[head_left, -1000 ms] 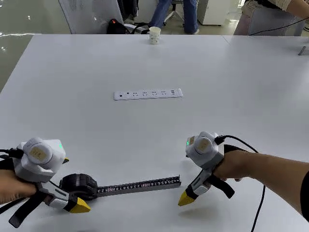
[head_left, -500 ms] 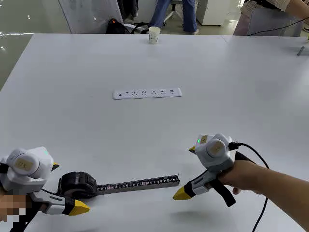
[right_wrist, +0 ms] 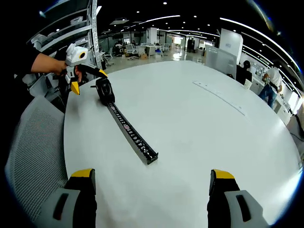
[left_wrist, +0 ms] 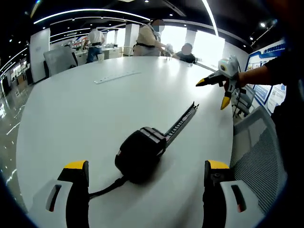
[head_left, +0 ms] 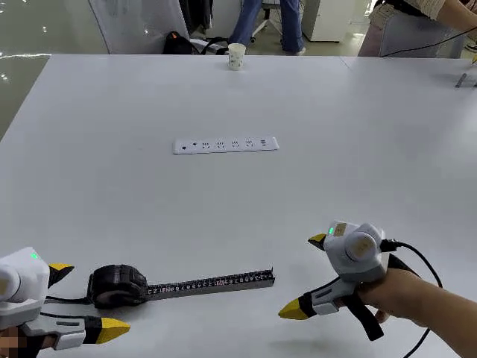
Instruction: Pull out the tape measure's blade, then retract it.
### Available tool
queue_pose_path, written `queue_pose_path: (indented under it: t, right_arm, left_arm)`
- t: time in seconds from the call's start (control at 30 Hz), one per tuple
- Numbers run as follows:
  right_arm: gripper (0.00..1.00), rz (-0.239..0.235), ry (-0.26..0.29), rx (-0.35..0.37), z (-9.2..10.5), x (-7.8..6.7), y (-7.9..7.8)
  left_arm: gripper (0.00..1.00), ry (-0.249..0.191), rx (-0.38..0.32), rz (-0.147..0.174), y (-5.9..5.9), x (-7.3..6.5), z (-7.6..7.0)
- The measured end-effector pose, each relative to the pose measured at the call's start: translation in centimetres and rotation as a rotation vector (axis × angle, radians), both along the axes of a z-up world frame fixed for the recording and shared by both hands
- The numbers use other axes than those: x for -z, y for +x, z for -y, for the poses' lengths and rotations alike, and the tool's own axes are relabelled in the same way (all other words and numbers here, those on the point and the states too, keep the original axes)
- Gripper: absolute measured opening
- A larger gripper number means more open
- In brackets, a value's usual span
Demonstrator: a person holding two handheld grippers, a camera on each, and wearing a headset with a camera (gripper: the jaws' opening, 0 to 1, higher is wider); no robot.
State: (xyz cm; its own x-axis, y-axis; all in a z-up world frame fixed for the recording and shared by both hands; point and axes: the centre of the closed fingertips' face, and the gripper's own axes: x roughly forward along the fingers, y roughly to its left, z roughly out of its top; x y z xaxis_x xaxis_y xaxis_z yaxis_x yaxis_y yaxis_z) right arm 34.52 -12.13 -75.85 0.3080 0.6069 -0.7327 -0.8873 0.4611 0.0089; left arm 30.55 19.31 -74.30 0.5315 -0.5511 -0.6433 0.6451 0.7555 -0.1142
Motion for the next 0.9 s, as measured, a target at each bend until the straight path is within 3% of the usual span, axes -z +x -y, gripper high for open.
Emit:
queue_pose_path:
  t: [0.13,0.27,0.37,0.5,0.9]
  right_arm:
    - [0.99,0.031,0.019,0.020,1.0,-0.4,-0.3]
    - [0.99,0.035,0.042,0.065,1.8,-0.6,-0.6]
    - [0.99,0.016,0.071,0.108,2.3,-0.9,-1.2]
    - [0.99,0.026,0.078,0.117,3.1,-1.2,-2.1]
    - [0.99,0.029,0.072,0.165,6.6,-1.2,-4.7]
  left_arm:
    - [0.99,-0.002,-0.033,0.017,-0.3,-0.2,-0.8]
    - [0.99,-0.051,-0.095,0.038,-0.5,-0.9,-1.2]
    - [0.99,-0.051,-0.115,0.052,-0.9,-1.2,-1.8]
    - [0.99,-0.043,-0.119,0.069,-1.6,-1.5,-2.5]
    - [0.99,-0.028,-0.150,0.039,-4.9,-0.9,-4.7]
